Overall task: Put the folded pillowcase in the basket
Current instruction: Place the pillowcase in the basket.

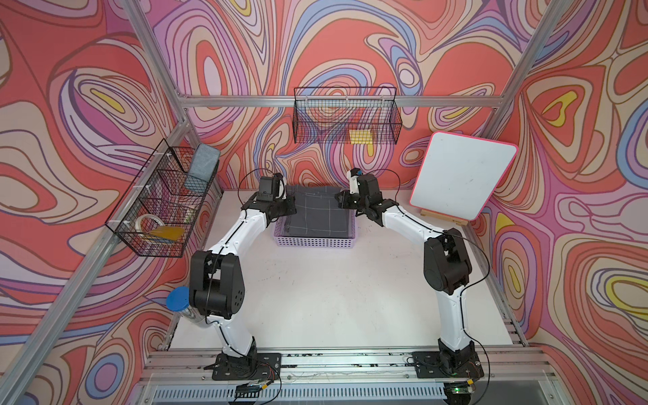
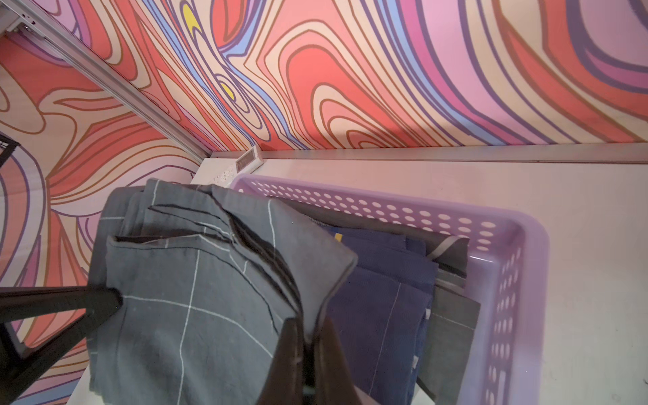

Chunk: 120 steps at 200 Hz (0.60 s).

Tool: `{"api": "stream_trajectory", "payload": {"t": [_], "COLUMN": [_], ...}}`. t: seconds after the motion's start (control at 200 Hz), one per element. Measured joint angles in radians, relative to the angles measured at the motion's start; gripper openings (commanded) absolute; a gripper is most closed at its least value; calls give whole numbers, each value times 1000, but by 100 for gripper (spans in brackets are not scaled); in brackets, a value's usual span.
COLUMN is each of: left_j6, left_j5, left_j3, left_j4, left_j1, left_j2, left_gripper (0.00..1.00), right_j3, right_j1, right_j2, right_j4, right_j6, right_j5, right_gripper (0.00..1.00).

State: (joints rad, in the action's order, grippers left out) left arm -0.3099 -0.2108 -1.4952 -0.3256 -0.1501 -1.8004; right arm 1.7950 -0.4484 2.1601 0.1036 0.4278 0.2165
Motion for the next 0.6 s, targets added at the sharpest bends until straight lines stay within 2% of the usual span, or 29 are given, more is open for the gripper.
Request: {"api": "stream_trajectory", "payload": {"t": [0.601], "left_j6": [7], "left_j5": [-77], "left_j3": [-93], "left_j4": [11], "left_j1": [37], "left_j2": [-179], "left_gripper": [0], "right_j3": [92], "right_j1": [49], "right_j2": [133], "right_j4": [27], "right_j6": [43], "right_j5": [76], "right_gripper": [0]}}
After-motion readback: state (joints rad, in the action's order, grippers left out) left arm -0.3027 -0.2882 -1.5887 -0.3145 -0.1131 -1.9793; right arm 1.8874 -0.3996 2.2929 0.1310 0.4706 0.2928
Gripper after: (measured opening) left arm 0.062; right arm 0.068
